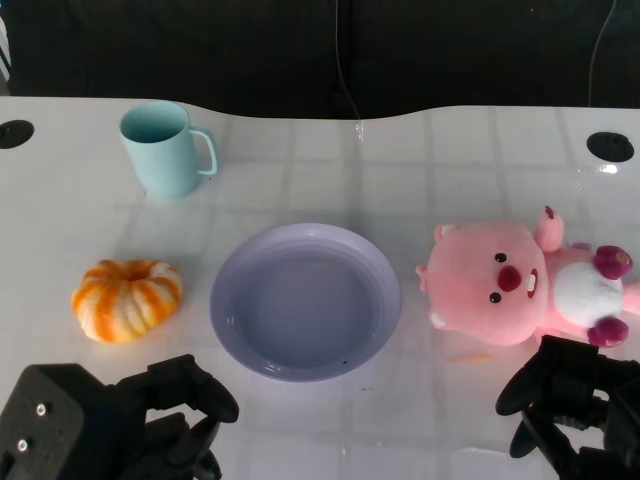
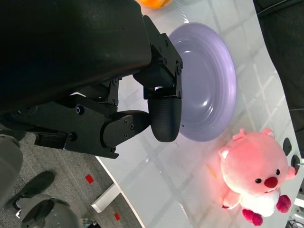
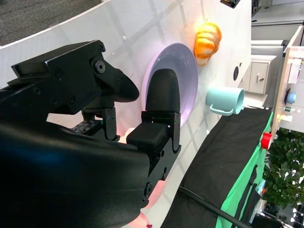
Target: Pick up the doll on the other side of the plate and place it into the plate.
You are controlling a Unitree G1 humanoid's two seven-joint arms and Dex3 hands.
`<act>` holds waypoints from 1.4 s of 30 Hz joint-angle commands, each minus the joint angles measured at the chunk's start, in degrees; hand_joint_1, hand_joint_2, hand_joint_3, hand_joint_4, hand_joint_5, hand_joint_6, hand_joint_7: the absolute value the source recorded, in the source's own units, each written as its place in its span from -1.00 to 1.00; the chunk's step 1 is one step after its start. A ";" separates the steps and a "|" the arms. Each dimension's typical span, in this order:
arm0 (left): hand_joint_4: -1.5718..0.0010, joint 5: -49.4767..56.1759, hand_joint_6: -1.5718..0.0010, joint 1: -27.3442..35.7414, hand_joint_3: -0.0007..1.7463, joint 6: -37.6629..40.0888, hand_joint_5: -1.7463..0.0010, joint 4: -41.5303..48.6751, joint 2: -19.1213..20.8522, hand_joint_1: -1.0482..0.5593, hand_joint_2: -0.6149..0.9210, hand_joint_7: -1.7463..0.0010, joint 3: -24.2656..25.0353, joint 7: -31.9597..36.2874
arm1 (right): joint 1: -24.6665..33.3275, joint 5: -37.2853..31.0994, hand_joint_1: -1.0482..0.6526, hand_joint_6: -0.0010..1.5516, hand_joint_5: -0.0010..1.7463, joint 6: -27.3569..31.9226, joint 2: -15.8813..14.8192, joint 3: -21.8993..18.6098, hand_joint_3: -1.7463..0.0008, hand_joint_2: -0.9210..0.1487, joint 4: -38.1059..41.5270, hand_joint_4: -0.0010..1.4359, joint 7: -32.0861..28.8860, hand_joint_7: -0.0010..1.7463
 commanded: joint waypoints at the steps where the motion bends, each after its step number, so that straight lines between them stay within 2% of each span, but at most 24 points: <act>1: 0.27 0.26 0.37 -0.77 -0.30 -1.61 -0.87 1.50 0.53 0.10 1.00 -0.66 0.63 -0.23 | -0.61 -0.24 0.21 -0.22 0.66 -0.15 -0.22 -0.31 -0.10 -0.64 0.48 -0.11 -0.50 0.46; 7: 0.29 0.17 0.38 -1.17 -0.29 -1.10 -0.85 1.95 0.08 0.12 1.00 -0.67 0.39 0.26 | -0.91 -0.17 0.22 -0.23 0.65 -0.49 -0.27 -0.26 -0.08 -0.66 1.70 -0.11 -0.55 0.45; 12: 0.27 0.47 0.38 -1.22 -0.32 -1.06 -0.85 1.88 0.05 0.11 1.00 -0.66 0.28 0.42 | -1.20 -0.19 0.18 -0.25 0.64 1.50 -0.26 -0.19 -0.01 -0.72 1.49 -0.11 -1.03 0.43; 19: 0.28 0.41 0.37 -0.32 -0.32 -1.51 -0.85 0.95 1.11 0.10 1.00 -0.65 0.74 -0.31 | -0.65 -0.26 0.21 -0.25 0.63 1.16 -0.16 0.11 0.05 -0.80 0.51 -0.11 -1.36 0.41; 29: 0.27 -0.42 0.34 -0.28 -0.32 -1.51 -0.86 0.64 0.94 0.13 1.00 -0.66 1.23 -0.38 | -1.03 0.15 0.18 -0.21 0.60 -0.70 -0.67 -0.66 0.03 -0.73 1.64 -0.10 -0.62 0.42; 37: 0.26 0.23 0.34 -0.02 -0.31 -2.42 -0.85 0.58 1.20 0.12 1.00 -0.65 0.88 -0.53 | -1.02 0.71 0.16 -0.22 0.58 0.23 -0.65 -1.22 -0.03 -0.69 1.02 -0.07 -0.62 0.37; 42: 0.27 -0.36 0.35 -0.18 -0.30 -2.53 -0.85 0.75 1.08 0.14 1.00 -0.67 1.12 -0.86 | -1.17 3.28 0.09 -0.29 0.62 -1.41 -0.02 -2.23 0.12 -0.73 1.26 -0.15 0.03 0.27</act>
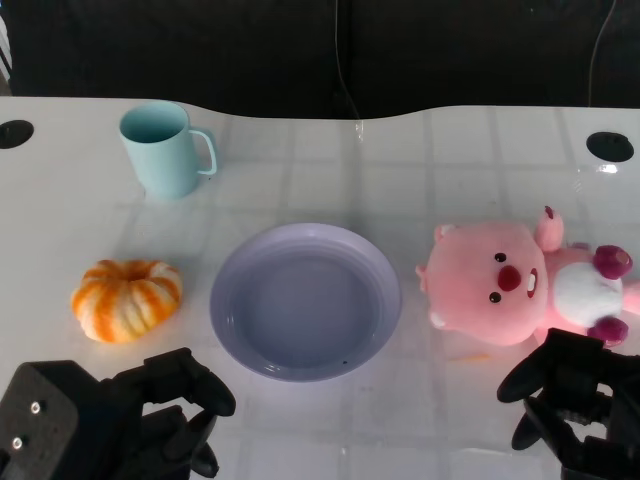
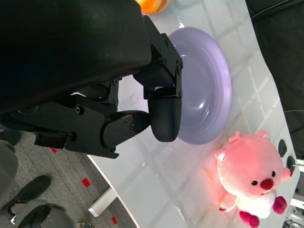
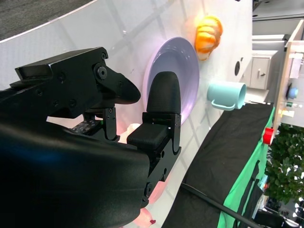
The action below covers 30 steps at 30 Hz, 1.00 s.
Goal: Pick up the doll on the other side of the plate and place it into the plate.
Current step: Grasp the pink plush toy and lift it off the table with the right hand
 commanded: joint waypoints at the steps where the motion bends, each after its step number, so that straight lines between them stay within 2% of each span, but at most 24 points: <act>1: 0.27 0.01 0.35 0.04 -0.30 -0.25 -0.85 -0.26 0.80 0.14 1.00 -0.67 0.59 -0.37 | -0.31 1.61 0.07 -0.32 0.62 -1.98 -0.01 -1.53 0.16 -0.73 -0.02 -0.18 0.38 0.24; 4: 0.29 0.28 0.35 -0.13 -0.30 0.01 -0.85 -0.16 0.76 0.14 1.00 -0.67 0.38 -0.09 | -0.40 1.39 0.03 -0.39 0.63 -3.30 -0.22 -2.00 0.29 -0.77 0.04 -0.26 0.24 0.18; 8: 0.30 0.28 0.36 -0.13 -0.30 -0.55 -0.85 -0.06 0.51 0.15 1.00 -0.66 0.11 -0.16 | -0.94 2.01 0.00 -0.48 0.51 -6.88 -0.31 -3.22 0.46 -0.85 0.95 -0.37 0.66 0.01; 11: 0.29 0.81 0.35 -0.03 -0.31 -1.69 -0.88 0.37 0.58 0.14 1.00 -0.68 -0.40 -0.26 | -1.48 2.17 -0.12 -0.63 0.39 -9.34 -1.06 -4.54 0.70 -0.97 1.16 -0.59 1.27 -0.12; 17: 0.28 0.97 0.33 0.42 -0.33 -0.84 -0.88 -0.58 0.06 0.11 1.00 -0.66 -0.88 0.61 | -2.27 -5.54 -0.12 -0.84 0.29 -13.80 -3.95 -7.50 0.82 -0.87 -0.05 -0.86 -0.96 -0.24; 19: 0.29 0.79 0.33 0.68 -0.34 -0.66 -0.88 -0.94 0.09 0.11 1.00 -0.66 -0.75 0.50 | -2.21 -9.50 -0.15 -0.89 0.25 -13.02 -5.24 -8.31 0.84 -0.86 -2.02 -0.93 -2.03 -0.27; 23: 0.29 0.52 0.32 0.77 -0.34 -0.55 -0.88 -0.86 0.49 0.11 1.00 -0.65 -0.13 0.16 | -2.38 -20.32 -0.14 -0.93 0.00 -9.89 -7.54 -8.48 0.95 -0.84 -6.41 -1.00 -3.74 -0.38; 30: 0.29 0.19 0.32 -0.21 -0.31 -1.90 -0.87 1.32 1.49 0.15 1.00 -0.65 0.85 -1.20 | -5.73 -33.26 -0.06 -0.90 -0.42 -1.31 -9.33 -5.62 1.00 -0.70 -10.60 -1.00 -2.26 -0.65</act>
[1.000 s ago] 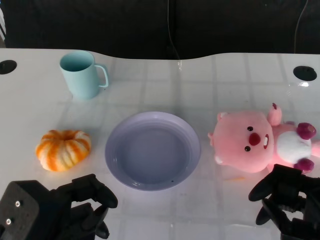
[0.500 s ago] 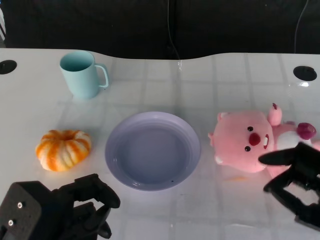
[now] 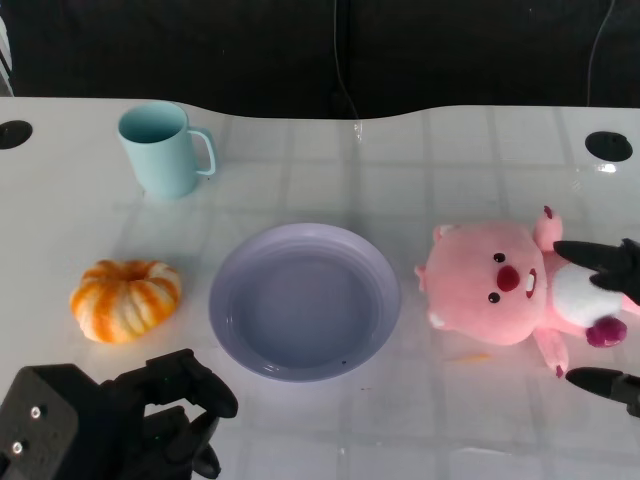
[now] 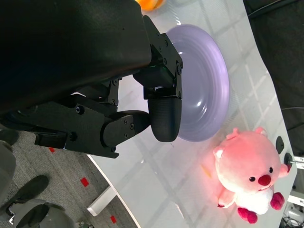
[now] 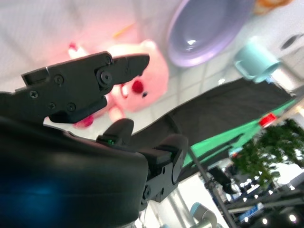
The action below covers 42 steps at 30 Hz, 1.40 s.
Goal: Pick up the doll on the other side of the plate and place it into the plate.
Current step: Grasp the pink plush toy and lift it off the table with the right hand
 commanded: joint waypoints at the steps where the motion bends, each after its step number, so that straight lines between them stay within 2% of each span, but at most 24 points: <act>1: 0.30 -0.11 0.33 -0.68 -0.31 -0.55 -0.88 1.00 1.04 0.15 1.00 -0.66 0.96 -0.70 | -2.77 -4.97 -0.02 -0.86 -0.43 3.96 -1.52 1.69 1.00 -0.66 -0.92 -1.00 0.85 -0.69; 6: 0.30 -0.17 0.35 -0.69 -0.31 -1.36 -0.89 1.32 1.21 0.16 1.00 -0.66 1.04 -1.11 | -6.09 -15.92 -0.09 -0.77 -0.46 9.60 -2.21 6.11 0.99 -0.65 0.96 -1.00 1.53 -0.81; 13: 0.29 0.69 0.34 -0.80 -0.32 -0.34 -0.85 0.89 0.89 0.14 1.00 -0.64 0.48 -0.19 | -9.75 -23.52 -0.23 -0.73 -0.46 9.70 -3.24 9.77 1.00 -0.66 7.94 -0.98 -1.08 -0.87; 26: 0.30 0.51 0.35 -0.47 -0.32 -0.95 -0.86 0.88 0.90 0.14 1.00 -0.64 0.61 -0.48 | -16.98 -27.87 -0.29 -0.70 -0.49 12.72 -3.81 13.57 0.99 -0.71 18.69 -0.98 -1.77 -0.95; 35: 0.29 0.55 0.34 -0.04 -0.33 -0.42 -0.81 0.19 0.65 0.12 1.00 -0.61 0.60 -0.32 | -22.81 -28.30 -0.33 -0.69 -0.56 13.72 -4.51 16.27 0.99 -0.74 28.09 -0.95 -2.78 -0.98; 42: 0.23 0.80 0.29 0.29 -0.35 -2.18 -0.83 0.67 0.58 0.13 1.00 -0.62 0.48 -0.29 | -27.92 -27.75 -0.17 -0.66 -0.70 13.59 -4.27 19.52 1.00 -0.67 37.77 -0.87 -4.82 -0.99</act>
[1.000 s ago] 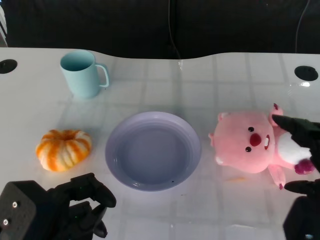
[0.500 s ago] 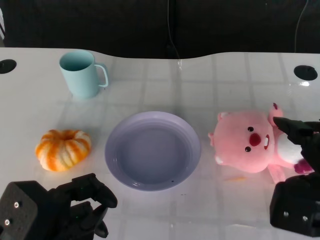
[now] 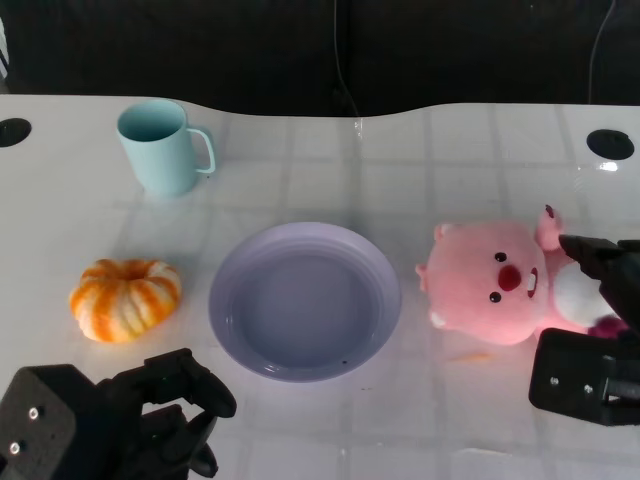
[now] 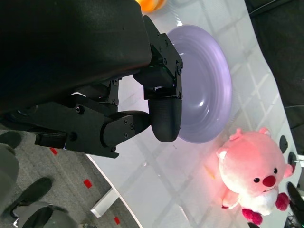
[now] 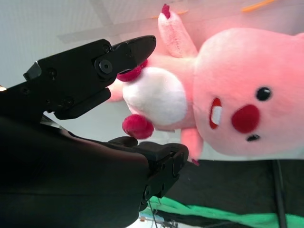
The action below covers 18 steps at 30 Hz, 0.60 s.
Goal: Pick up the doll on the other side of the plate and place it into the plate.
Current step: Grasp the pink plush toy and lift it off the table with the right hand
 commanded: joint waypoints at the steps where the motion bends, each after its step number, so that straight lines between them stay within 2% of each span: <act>1: 0.23 0.54 0.28 0.42 -0.35 -0.13 -0.82 -0.20 0.37 0.12 0.99 -0.62 0.38 0.43 | -2.79 0.27 -0.18 -0.66 -0.72 -0.10 -0.75 1.50 1.00 -0.67 4.49 -0.87 -1.07 -0.99; 7: 0.21 0.11 0.26 0.87 -0.33 0.83 -0.83 -1.00 0.07 0.11 0.97 -0.61 0.40 0.57 | -7.05 0.14 -0.25 -0.64 -0.78 -0.01 -0.10 5.26 0.99 -0.71 13.31 -0.84 -2.98 -0.99; 13: 0.18 0.86 0.24 1.44 -0.25 1.75 -0.79 -2.06 -0.07 0.12 0.91 -0.58 0.10 1.34 | -9.99 1.96 -0.27 -0.62 -0.79 -1.10 0.75 7.50 0.99 -0.74 19.90 -0.80 -4.92 -0.99; 18: 0.16 1.74 0.21 2.12 -0.18 0.15 -0.77 -2.17 0.21 0.10 0.87 -0.54 -0.25 1.07 | -13.92 3.95 -0.29 -0.59 -0.82 -2.68 1.98 9.12 0.99 -0.77 28.64 -0.74 -7.06 -0.98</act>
